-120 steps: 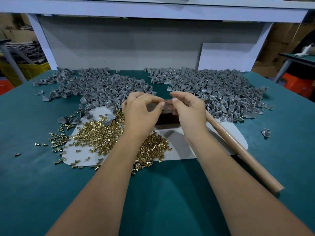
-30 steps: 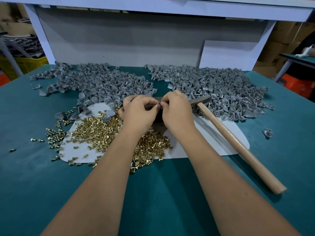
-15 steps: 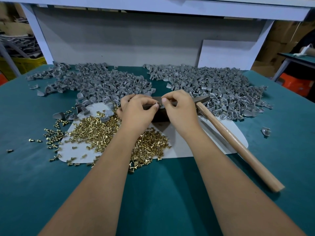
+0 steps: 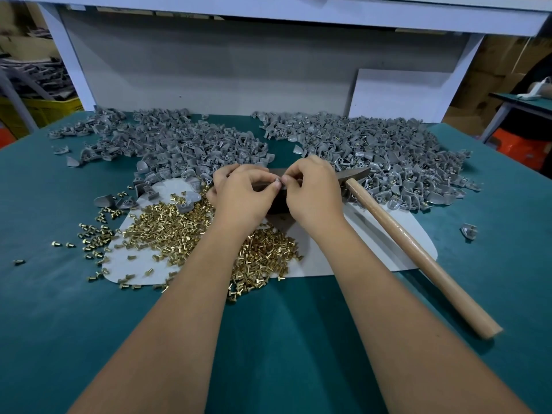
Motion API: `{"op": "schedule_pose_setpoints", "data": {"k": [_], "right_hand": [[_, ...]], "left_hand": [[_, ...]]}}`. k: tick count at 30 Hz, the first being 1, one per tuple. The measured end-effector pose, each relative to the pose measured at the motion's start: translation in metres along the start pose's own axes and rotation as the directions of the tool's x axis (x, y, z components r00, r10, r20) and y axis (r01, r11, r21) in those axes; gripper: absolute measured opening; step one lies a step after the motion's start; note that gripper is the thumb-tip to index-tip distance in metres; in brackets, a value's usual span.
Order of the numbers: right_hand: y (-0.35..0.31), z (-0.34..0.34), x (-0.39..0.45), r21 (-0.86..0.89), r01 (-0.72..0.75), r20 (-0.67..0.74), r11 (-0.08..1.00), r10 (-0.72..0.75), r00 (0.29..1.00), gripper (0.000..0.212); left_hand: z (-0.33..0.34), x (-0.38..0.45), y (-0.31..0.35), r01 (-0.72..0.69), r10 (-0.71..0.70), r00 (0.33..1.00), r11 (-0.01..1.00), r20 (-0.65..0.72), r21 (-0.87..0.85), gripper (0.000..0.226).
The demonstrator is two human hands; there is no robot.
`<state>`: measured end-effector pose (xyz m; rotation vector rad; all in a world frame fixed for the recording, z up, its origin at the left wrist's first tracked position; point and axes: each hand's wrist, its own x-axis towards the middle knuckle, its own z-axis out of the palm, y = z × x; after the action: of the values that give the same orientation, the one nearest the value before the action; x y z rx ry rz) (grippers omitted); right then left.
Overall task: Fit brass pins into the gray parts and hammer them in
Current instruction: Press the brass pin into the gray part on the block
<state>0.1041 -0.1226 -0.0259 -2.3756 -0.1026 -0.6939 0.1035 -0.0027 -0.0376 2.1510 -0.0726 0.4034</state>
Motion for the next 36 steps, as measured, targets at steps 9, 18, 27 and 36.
{"op": "schedule_pose_setpoints", "data": {"k": [9, 18, 27, 36], "right_hand": [[-0.008, -0.006, 0.005, -0.153, 0.023, 0.054, 0.988, -0.015, 0.998, 0.011], [-0.012, -0.001, 0.0, -0.264, 0.136, -0.002, 0.955, -0.141, 0.99, 0.005], [-0.015, -0.006, 0.009, -0.199, 0.008, 0.076, 0.98, 0.007, 0.997, 0.011], [-0.007, -0.001, 0.002, 0.021, -0.093, 0.026, 0.995, 0.092, 0.995, 0.015]], "left_hand": [[0.002, 0.0, 0.0, 0.023, -0.023, 1.0, 1.0, 0.004, 0.008, 0.006], [0.004, 0.002, -0.004, 0.016, -0.016, 1.0, 1.0, -0.016, 0.0, 0.008], [0.005, 0.002, -0.004, 0.01, -0.01, 1.0, 1.0, -0.018, 0.007, 0.011], [0.004, 0.001, -0.003, 0.026, -0.025, 0.999, 0.999, -0.026, 0.032, 0.005]]}}
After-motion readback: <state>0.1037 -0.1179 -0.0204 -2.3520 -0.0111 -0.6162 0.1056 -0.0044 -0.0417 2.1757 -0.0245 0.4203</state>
